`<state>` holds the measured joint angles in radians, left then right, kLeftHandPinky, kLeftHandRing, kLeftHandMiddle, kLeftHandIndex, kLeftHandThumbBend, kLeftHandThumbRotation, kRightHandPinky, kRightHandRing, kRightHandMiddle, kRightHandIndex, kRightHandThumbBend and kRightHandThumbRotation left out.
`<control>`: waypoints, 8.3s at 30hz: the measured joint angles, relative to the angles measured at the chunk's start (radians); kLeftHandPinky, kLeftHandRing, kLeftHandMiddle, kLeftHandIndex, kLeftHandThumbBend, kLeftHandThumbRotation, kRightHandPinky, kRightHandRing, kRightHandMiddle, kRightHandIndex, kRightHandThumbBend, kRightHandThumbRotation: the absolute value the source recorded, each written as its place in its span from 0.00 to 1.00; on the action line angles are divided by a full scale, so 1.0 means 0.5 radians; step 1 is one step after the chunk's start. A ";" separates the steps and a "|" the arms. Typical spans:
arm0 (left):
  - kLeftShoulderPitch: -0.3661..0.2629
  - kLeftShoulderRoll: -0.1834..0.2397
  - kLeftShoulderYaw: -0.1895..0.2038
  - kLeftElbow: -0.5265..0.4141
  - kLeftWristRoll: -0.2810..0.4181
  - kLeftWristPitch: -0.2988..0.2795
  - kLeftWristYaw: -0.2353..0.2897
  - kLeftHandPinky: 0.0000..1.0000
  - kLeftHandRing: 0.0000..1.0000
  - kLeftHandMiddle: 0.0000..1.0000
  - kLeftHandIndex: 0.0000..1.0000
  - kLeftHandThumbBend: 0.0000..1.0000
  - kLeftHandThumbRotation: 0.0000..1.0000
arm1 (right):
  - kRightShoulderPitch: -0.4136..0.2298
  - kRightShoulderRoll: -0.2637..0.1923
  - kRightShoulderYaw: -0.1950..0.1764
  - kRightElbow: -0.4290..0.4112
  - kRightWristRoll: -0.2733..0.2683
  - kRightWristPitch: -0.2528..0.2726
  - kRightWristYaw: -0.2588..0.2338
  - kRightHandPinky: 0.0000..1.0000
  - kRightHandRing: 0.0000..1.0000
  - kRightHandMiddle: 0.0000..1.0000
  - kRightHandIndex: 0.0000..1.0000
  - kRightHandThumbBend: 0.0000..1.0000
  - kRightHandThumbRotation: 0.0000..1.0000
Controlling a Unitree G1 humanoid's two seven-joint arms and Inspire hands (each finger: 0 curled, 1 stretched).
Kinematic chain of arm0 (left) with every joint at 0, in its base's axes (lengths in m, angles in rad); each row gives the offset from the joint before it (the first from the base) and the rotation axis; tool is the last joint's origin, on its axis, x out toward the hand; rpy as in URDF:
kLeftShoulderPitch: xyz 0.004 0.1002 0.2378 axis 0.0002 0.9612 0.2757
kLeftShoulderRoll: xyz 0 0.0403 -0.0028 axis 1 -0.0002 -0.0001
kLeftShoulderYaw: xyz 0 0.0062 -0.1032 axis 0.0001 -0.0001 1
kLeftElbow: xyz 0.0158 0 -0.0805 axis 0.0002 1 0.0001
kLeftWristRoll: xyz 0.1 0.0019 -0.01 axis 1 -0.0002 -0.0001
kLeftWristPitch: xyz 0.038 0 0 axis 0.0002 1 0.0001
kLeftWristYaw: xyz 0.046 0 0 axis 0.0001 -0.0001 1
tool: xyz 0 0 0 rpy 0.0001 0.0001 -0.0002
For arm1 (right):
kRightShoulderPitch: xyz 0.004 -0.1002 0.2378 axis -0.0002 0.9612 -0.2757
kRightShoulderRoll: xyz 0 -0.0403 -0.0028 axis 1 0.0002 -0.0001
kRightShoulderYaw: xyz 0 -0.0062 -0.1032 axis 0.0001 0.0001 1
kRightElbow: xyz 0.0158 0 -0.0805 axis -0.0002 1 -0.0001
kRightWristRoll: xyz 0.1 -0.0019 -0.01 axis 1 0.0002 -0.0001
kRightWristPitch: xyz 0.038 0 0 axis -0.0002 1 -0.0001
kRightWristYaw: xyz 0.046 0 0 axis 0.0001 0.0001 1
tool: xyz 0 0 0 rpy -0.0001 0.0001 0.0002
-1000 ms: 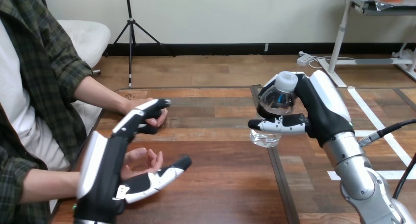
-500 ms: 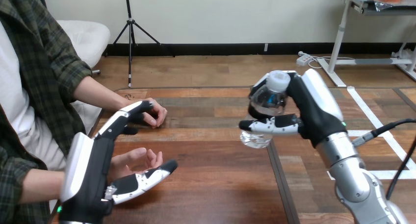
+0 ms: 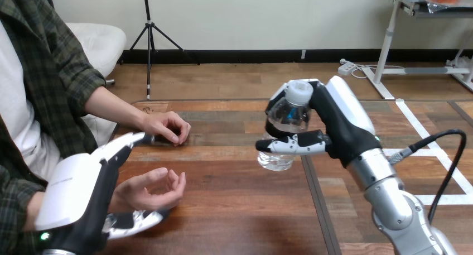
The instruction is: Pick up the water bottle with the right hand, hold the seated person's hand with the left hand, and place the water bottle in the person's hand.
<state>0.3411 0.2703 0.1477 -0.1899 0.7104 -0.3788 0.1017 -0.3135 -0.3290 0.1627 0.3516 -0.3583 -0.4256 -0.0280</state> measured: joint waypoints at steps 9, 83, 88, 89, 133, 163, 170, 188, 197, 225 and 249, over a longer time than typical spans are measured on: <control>0.020 0.163 0.008 -0.077 0.218 0.264 -0.182 0.74 0.79 0.80 0.78 0.99 0.00 | 0.004 0.041 0.018 -0.048 -0.015 -0.009 0.018 0.36 0.39 0.44 0.43 0.79 0.00; -0.374 0.310 -0.515 0.176 1.084 1.335 -0.326 0.64 0.70 0.72 0.70 0.89 0.00 | 0.008 0.099 0.080 -0.067 -0.032 -0.145 0.170 0.34 0.36 0.42 0.43 0.78 0.00; -0.388 0.309 -0.526 0.190 1.068 1.359 -0.325 0.62 0.67 0.70 0.68 0.90 0.00 | 0.008 0.099 0.080 -0.067 -0.032 -0.158 0.175 0.34 0.36 0.42 0.43 0.78 0.00; -0.391 0.309 -0.527 0.193 1.063 1.363 -0.324 0.61 0.66 0.69 0.68 0.90 0.00 | 0.008 0.099 0.080 -0.067 -0.032 -0.160 0.176 0.34 0.36 0.42 0.43 0.78 0.00; -0.475 0.436 -0.594 0.263 0.739 1.260 -0.389 0.57 0.63 0.67 0.67 0.90 0.00 | 0.008 0.101 0.083 -0.067 -0.026 -0.165 0.227 0.34 0.37 0.42 0.43 0.77 0.00; -0.522 0.569 -0.640 0.270 0.275 1.024 -0.777 0.60 0.70 0.73 0.73 0.85 0.00 | 0.008 0.097 0.080 -0.067 -0.022 -0.163 0.231 0.35 0.38 0.43 0.43 0.76 0.00; -0.533 0.569 -0.643 0.270 0.243 1.017 -0.788 0.61 0.70 0.73 0.73 0.84 0.00 | 0.008 0.097 0.077 -0.067 -0.021 -0.163 0.231 0.35 0.38 0.43 0.43 0.76 0.00; -0.529 0.502 -0.743 0.287 0.357 1.025 -0.562 0.50 0.56 0.60 0.62 0.86 0.00 | 0.008 0.097 0.076 -0.067 -0.021 -0.163 0.231 0.35 0.38 0.43 0.43 0.76 0.00; -0.529 0.444 -0.806 0.325 0.469 1.049 -0.351 0.38 0.43 0.47 0.51 0.83 0.00 | 0.008 0.096 0.075 -0.067 -0.021 -0.163 0.231 0.35 0.38 0.43 0.43 0.76 0.00; -0.529 0.364 -0.868 0.506 0.447 0.964 0.098 0.33 0.38 0.42 0.46 0.84 0.00 | 0.008 0.092 0.074 -0.067 -0.020 -0.169 0.231 0.35 0.37 0.43 0.43 0.77 0.00; -0.511 0.340 -0.878 0.662 0.316 0.693 0.568 0.31 0.36 0.41 0.46 0.81 0.00 | 0.008 0.091 0.071 -0.067 -0.019 -0.189 0.231 0.35 0.37 0.43 0.43 0.78 0.00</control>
<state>0.0856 0.4401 -0.2912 0.1410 0.8685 -0.0321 0.3857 -0.3096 -0.2834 0.1984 0.3183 -0.3679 -0.5199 0.0874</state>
